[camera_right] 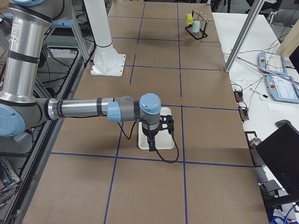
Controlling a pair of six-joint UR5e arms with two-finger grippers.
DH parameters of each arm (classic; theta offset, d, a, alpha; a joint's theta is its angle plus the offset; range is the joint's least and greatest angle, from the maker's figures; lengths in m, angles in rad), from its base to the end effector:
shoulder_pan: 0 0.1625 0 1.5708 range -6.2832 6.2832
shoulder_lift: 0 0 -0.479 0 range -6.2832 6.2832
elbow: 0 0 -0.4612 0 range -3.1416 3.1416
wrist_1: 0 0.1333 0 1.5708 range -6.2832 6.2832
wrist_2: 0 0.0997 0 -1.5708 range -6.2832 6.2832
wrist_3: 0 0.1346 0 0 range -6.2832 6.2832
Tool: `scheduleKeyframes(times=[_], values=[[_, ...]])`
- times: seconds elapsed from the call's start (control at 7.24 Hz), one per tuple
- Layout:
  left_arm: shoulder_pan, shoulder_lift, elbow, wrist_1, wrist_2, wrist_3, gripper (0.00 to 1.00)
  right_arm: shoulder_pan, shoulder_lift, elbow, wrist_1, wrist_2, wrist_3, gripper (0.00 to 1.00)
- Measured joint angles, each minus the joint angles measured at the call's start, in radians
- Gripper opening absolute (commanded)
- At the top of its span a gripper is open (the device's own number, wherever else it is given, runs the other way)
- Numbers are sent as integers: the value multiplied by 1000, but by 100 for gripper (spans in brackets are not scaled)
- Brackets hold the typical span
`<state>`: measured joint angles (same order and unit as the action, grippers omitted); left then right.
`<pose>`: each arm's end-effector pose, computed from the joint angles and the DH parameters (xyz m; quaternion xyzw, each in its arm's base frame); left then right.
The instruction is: Left arm grabs green cup and hands to right arm on tray
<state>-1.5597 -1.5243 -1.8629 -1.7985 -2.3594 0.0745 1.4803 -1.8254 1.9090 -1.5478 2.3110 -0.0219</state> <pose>-0.0316 -0.5575 0.5678 0.2282 0.3664 0.1284 0.8929 0.0018 -0.4507 0.6758 0.0372 -0.3627 -0.0715 0.9284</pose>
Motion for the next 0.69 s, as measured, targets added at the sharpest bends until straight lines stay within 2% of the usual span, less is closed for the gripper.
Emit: scheduleKeyframes(times=[0.14, 0.41, 0.69], values=[[43, -43, 4, -53, 5, -46, 100, 0, 0, 2, 0, 0, 1, 100], [175, -120, 38, -80, 9, -88, 100, 0, 3, 3, 7, 0, 1, 100], [237, -250, 136, -59, 11, -110, 100, 0, 4, 2, 23, 1, 3, 100]])
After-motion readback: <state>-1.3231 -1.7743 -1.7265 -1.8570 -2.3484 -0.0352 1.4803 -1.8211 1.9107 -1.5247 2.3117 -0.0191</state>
